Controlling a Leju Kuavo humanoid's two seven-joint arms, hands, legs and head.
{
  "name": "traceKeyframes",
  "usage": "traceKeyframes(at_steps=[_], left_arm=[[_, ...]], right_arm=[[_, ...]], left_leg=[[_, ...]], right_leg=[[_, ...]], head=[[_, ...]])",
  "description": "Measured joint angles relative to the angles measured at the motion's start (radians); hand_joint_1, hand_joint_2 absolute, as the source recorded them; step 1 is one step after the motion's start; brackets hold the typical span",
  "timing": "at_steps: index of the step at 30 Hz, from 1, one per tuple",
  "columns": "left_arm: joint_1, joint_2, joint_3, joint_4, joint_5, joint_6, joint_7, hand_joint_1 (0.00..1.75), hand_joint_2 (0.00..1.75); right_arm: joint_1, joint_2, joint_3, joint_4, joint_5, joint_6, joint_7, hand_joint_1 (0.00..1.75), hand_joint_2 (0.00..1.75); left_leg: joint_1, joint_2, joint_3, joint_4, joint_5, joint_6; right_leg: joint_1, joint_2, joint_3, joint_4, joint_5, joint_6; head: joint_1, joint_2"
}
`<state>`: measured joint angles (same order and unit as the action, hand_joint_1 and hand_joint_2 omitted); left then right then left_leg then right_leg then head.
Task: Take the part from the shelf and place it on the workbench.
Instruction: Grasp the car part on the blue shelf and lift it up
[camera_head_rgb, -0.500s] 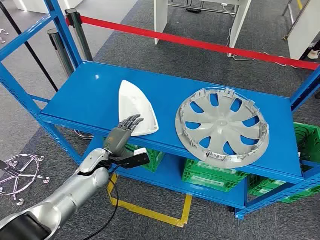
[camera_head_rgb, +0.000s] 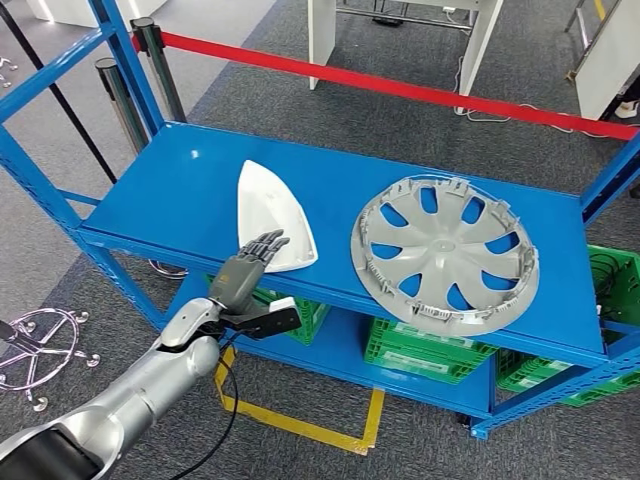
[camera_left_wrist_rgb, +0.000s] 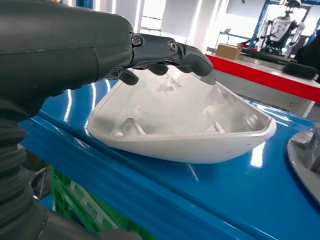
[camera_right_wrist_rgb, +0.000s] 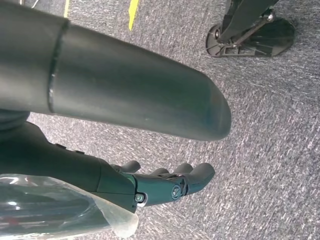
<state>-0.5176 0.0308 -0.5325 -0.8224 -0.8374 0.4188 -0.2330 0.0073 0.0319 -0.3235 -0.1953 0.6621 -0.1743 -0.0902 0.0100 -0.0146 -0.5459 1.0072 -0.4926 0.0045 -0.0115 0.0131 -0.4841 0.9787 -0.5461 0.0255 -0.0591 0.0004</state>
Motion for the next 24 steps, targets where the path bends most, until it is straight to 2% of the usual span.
traceKeyframes(at_steps=[24], left_arm=[[0.024, 0.024, -0.006, 0.023, -0.001, 0.015, -0.009, 0.0, 1.75]], right_arm=[[0.001, -0.008, -0.011, 0.0, 0.003, -0.012, -0.014, 0.0, 0.0]], left_leg=[[0.0, 0.0, 0.0, 0.0, 0.0, 0.0]], right_leg=[[0.0, 0.0, 0.0, 0.0, 0.0, 0.0]], head=[[0.0, 0.0]])
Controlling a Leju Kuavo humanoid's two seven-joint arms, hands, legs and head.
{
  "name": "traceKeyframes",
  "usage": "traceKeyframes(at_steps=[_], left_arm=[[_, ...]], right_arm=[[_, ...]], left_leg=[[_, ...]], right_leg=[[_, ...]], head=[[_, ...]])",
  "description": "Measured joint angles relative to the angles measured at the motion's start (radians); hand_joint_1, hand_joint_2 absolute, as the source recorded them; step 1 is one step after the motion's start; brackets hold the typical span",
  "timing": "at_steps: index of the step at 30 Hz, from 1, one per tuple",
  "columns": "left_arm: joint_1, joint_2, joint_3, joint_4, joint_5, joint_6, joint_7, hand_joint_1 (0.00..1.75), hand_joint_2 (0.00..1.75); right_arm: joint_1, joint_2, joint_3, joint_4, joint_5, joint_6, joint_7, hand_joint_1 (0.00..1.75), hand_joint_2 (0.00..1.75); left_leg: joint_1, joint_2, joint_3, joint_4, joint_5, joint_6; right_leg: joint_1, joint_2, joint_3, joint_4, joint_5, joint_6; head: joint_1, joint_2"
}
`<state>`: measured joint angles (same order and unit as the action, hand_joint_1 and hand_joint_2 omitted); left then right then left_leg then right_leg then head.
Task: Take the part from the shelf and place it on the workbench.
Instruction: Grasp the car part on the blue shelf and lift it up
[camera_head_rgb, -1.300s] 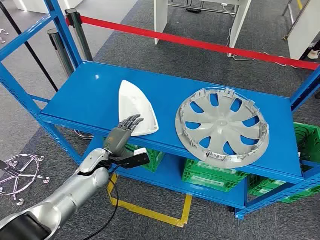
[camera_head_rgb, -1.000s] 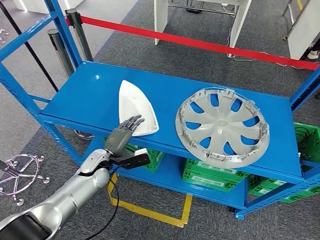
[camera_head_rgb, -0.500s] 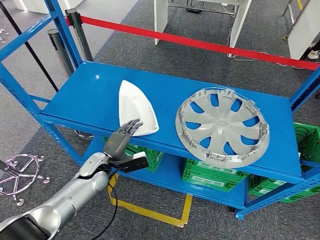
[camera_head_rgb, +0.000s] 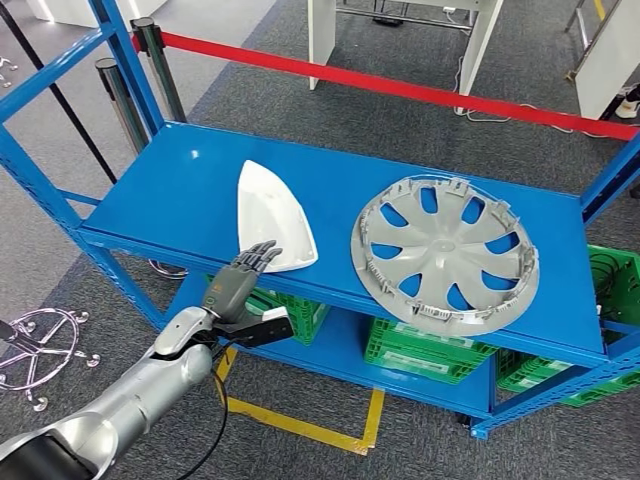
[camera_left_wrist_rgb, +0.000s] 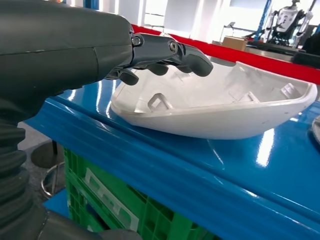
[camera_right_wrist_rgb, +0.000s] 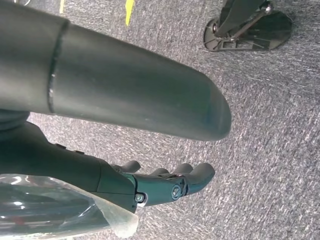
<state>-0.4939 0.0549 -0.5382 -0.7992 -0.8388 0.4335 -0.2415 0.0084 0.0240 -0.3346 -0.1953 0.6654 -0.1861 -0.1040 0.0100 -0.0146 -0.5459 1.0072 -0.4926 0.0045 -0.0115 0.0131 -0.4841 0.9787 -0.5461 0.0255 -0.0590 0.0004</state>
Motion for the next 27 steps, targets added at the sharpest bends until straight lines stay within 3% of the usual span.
traceKeyframes(at_steps=[10, 11, 14, 15, 27], left_arm=[[0.005, 0.011, 0.0, 0.002, -0.002, 0.001, 0.011, 0.0, 1.75], [0.006, 0.012, 0.0, 0.002, -0.002, 0.001, 0.011, 0.11, 1.75], [0.006, 0.013, 0.0, 0.002, -0.002, 0.0, 0.011, 1.42, 1.75], [0.006, 0.014, 0.0, 0.003, -0.003, -0.001, 0.011, 1.75, 1.75], [0.001, 0.017, 0.0, 0.009, -0.021, -0.008, 0.023, 1.75, 1.75]], right_arm=[[0.008, 0.0, -0.008, 0.0, -0.003, -0.001, 0.002, 0.0, 0.0], [0.008, 0.0, -0.01, 0.0, -0.003, -0.002, 0.002, 0.0, 0.0], [0.01, 0.0, -0.013, 0.0, -0.003, -0.002, 0.002, 0.0, 0.0], [0.01, 0.0, -0.014, 0.0, -0.003, -0.002, 0.002, 0.0, 0.0], [0.01, 0.0, -0.022, 0.0, -0.004, -0.001, -0.004, 0.0, 0.0]], left_leg=[[0.0, 0.0, 0.0, 0.0, 0.0, 0.0], [0.0, 0.0, 0.0, 0.0, 0.0, 0.0], [0.0, 0.0, 0.0, 0.0, 0.0, 0.0], [0.0, 0.0, 0.0, 0.0, 0.0, 0.0], [0.0, 0.0, 0.0, 0.0, 0.0, 0.0]], right_leg=[[0.0, 0.0, 0.0, 0.0, 0.0, 0.0], [0.0, 0.0, 0.0, 0.0, 0.0, 0.0], [0.0, 0.0, 0.0, 0.0, 0.0, 0.0], [0.0, 0.0, 0.0, 0.0, 0.0, 0.0], [0.0, 0.0, 0.0, 0.0, 0.0, 0.0]], head=[[0.0, 0.0], [0.0, 0.0], [0.0, 0.0], [0.0, 0.0], [0.0, 0.0]])
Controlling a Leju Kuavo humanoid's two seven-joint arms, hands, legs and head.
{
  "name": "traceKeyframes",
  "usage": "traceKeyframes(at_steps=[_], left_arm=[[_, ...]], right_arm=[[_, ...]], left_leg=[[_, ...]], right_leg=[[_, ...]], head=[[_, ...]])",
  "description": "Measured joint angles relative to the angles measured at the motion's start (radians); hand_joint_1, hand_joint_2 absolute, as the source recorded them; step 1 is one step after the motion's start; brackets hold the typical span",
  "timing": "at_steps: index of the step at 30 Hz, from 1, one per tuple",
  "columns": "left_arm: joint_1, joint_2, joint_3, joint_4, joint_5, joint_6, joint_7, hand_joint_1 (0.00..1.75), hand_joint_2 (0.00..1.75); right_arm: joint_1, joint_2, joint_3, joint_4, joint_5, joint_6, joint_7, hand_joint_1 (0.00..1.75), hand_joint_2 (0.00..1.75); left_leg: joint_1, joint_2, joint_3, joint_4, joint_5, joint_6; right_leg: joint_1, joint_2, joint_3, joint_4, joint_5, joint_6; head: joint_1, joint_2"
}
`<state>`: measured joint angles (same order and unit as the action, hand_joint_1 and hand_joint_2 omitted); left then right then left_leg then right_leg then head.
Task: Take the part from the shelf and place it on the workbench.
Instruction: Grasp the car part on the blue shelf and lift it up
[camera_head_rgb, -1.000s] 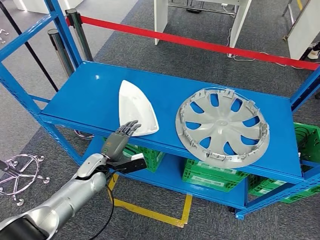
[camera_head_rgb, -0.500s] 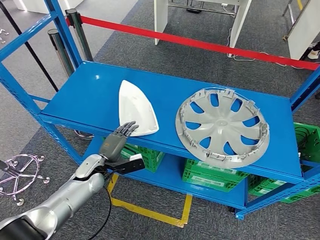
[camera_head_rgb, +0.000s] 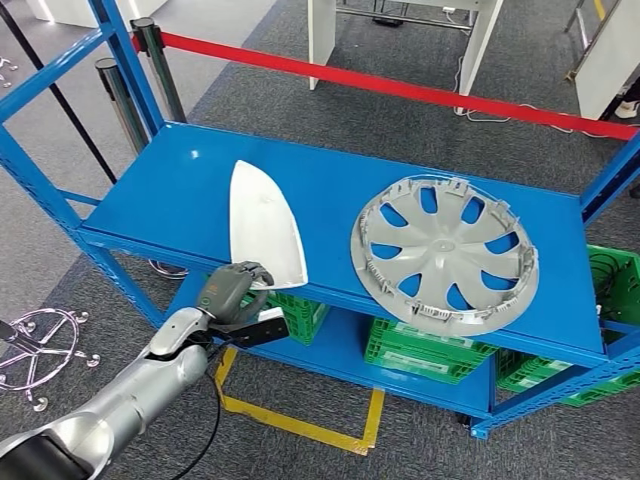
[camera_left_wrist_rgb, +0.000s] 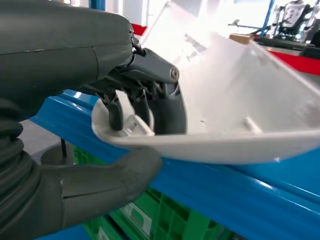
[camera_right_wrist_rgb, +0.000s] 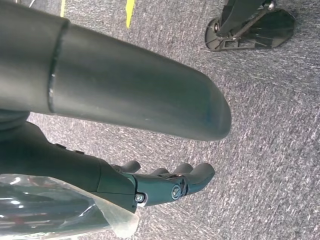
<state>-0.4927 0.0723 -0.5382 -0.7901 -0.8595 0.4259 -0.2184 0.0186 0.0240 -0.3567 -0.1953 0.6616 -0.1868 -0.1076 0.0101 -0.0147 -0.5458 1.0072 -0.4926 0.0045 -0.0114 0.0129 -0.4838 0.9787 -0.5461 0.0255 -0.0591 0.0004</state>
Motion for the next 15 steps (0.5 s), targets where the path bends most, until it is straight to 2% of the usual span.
traceKeyframes(at_steps=[15], left_arm=[[-0.013, 0.0, 0.006, 0.001, 0.001, 0.002, 0.003, 1.75, 1.75]], right_arm=[[0.001, 0.0, -0.007, 0.0, -0.002, 0.001, 0.0, 0.0, 0.0]], left_leg=[[0.0, 0.0, 0.001, 0.0, 0.0, 0.0]], right_leg=[[0.0, 0.0, 0.001, 0.0, 0.0, 0.0]], head=[[0.0, 0.0]])
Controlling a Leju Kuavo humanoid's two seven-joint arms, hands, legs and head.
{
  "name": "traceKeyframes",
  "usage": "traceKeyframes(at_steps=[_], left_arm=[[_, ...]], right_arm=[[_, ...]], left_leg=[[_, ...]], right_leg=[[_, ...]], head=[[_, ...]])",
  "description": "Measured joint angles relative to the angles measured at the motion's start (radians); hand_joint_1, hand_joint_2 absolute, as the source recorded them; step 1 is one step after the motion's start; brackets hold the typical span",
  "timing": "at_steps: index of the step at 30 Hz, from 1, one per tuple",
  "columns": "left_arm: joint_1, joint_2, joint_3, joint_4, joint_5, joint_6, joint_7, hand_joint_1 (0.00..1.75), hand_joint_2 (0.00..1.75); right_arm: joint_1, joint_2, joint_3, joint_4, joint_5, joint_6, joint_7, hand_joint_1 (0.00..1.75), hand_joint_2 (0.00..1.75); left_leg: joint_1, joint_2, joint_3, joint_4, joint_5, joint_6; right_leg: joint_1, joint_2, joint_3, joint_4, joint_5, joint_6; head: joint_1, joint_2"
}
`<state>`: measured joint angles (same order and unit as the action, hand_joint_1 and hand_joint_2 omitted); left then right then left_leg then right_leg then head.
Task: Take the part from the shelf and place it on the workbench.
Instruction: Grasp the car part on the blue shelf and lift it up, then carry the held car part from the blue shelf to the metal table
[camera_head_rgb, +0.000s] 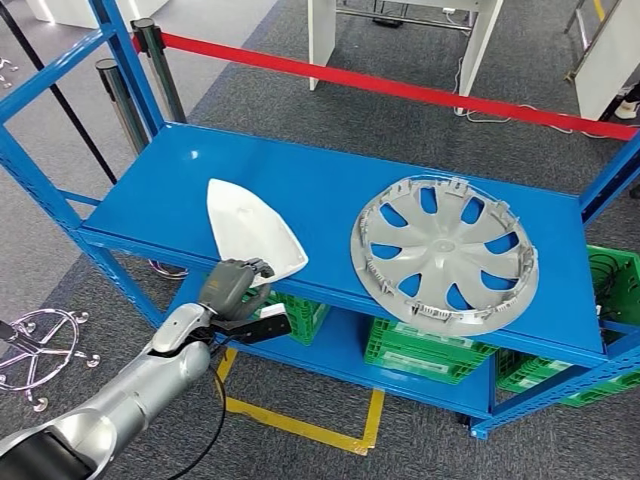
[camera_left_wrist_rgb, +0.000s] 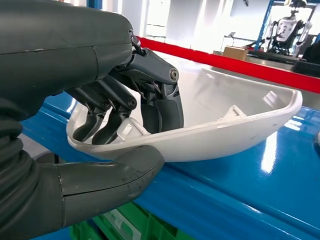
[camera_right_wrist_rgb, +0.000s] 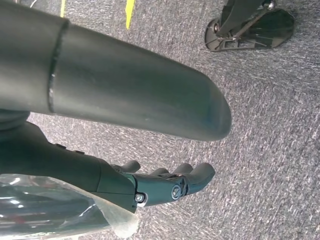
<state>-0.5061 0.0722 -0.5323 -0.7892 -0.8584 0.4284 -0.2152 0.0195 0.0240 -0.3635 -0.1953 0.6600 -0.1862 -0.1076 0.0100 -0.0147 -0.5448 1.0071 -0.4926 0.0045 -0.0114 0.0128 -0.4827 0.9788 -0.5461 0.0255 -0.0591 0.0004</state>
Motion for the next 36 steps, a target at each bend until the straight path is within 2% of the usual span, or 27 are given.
traceKeyframes(at_steps=[9, 16, 21, 27, 36], left_arm=[[0.0, 0.0, 0.016, -0.038, -0.013, 0.116, -0.032, 1.75, 1.75], [0.016, 0.002, 0.009, -0.19, -0.14, 0.245, -0.033, 1.75, 1.75], [0.029, 0.005, -0.004, -0.332, -0.245, 0.264, -0.016, 1.75, 1.75], [0.052, 0.007, -0.016, -0.492, -0.234, 0.269, -0.026, 1.75, 1.75], [0.137, -0.003, 0.027, -0.642, -0.173, 0.269, -0.141, 1.75, 1.75]], right_arm=[[0.0, 0.0, -0.001, 0.0, 0.0, -0.018, -0.02, 0.0, 0.0], [-0.003, 0.0, -0.004, 0.0, 0.005, -0.031, -0.041, 0.0, 0.0], [-0.009, 0.001, -0.015, 0.0, 0.005, -0.032, -0.057, 0.0, 0.0], [-0.016, 0.01, -0.022, 0.0, 0.003, -0.032, -0.066, 0.0, 0.0], [-0.02, 0.022, -0.032, 0.0, 0.007, -0.034, -0.069, 0.0, 0.0]], left_leg=[[0.0, 0.0, 0.0, 0.0, 0.0, 0.0], [0.0, 0.0, -0.001, 0.0, 0.0, 0.0], [0.0, 0.0, -0.001, 0.0, 0.0, 0.0], [0.0, 0.0, -0.001, 0.0, 0.0, 0.0], [0.0, 0.0, -0.001, 0.0, 0.0, 0.0]], right_leg=[[0.0, 0.0, 0.0, 0.0, 0.0, 0.0], [0.0, 0.0, -0.001, 0.0, 0.0, 0.0], [0.0, 0.0, -0.001, 0.0, 0.0, 0.0], [0.0, 0.0, -0.001, 0.0, 0.0, 0.0], [0.0, 0.0, -0.002, 0.0, 0.0, 0.0]], head=[[0.0, 0.0], [0.0, 0.0], [0.0, 0.0], [0.0, 0.0], [0.0, 0.0]])
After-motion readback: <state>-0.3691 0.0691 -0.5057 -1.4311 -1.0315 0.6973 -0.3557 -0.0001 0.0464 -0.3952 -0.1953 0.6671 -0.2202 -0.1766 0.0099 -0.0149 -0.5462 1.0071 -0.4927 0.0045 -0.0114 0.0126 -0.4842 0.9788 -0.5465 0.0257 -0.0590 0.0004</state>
